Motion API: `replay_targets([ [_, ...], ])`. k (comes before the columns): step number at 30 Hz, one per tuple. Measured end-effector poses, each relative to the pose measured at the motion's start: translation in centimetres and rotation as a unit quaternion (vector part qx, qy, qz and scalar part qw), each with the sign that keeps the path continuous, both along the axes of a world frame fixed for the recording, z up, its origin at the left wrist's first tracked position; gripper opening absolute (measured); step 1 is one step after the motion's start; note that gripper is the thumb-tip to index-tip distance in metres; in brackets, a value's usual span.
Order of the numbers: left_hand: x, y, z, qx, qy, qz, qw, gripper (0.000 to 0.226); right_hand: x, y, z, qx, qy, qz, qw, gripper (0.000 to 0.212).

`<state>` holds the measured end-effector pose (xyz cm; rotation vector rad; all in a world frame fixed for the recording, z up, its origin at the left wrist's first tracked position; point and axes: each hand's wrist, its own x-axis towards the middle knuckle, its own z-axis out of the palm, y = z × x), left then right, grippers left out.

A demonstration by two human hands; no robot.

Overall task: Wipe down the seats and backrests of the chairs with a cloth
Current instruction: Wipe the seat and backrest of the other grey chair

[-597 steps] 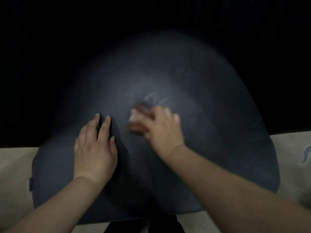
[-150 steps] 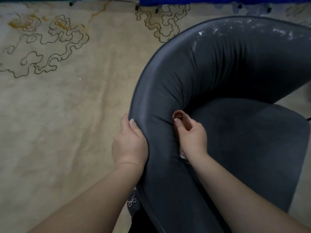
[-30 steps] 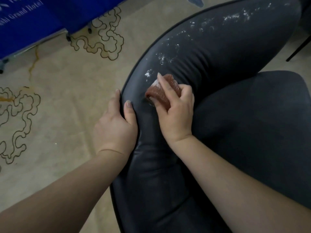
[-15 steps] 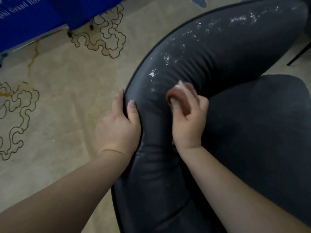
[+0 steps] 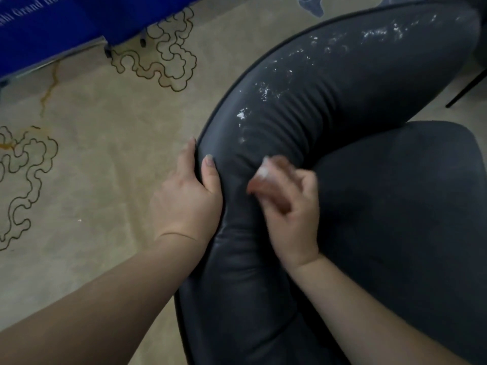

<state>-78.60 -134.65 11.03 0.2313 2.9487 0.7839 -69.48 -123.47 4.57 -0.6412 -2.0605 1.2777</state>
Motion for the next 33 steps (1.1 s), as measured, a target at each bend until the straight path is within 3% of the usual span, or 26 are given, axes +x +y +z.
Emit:
replay_targets([
  [2,-0.1,0.1,0.0,0.000,0.004,-0.004,1.000,0.053,-0.4,-0.4,0.1,0.024,-0.007,0.019,1.000,0.054],
  [6,-0.1,0.1,0.0,-0.005,0.008,-0.003,1.000,0.051,-5.3,2.8,1.0,0.085,-0.027,-0.040,0.995,0.049],
  [10,0.1,0.0,0.0,-0.010,0.004,0.004,1.000,0.049,-2.9,1.7,0.7,-0.014,-0.014,-0.034,0.999,0.053],
  [15,-0.1,0.0,0.0,-0.015,0.007,0.002,1.000,0.048,-0.1,-0.9,0.8,0.013,-0.023,0.013,1.000,0.065],
  [19,-0.1,0.2,0.2,-0.034,0.003,-0.002,0.999,0.051,-4.6,2.1,1.9,0.004,-0.063,-0.037,0.997,0.056],
  [22,0.1,0.1,0.4,-0.038,0.001,-0.008,0.999,0.055,-2.6,1.9,2.1,-0.018,-0.039,-0.019,0.999,0.052],
  [24,0.0,0.1,0.4,-0.039,-0.001,-0.012,0.999,0.054,-1.1,1.2,2.5,0.010,-0.029,0.000,1.000,0.054],
  [28,-0.1,0.2,0.5,-0.051,-0.003,-0.019,0.999,0.055,-3.3,0.7,3.8,0.182,-0.084,0.067,0.977,0.057],
  [33,-0.3,0.1,0.3,-0.039,-0.020,-0.024,0.999,0.054,-10.1,5.3,5.4,0.172,-0.162,-0.052,0.970,0.050],
])
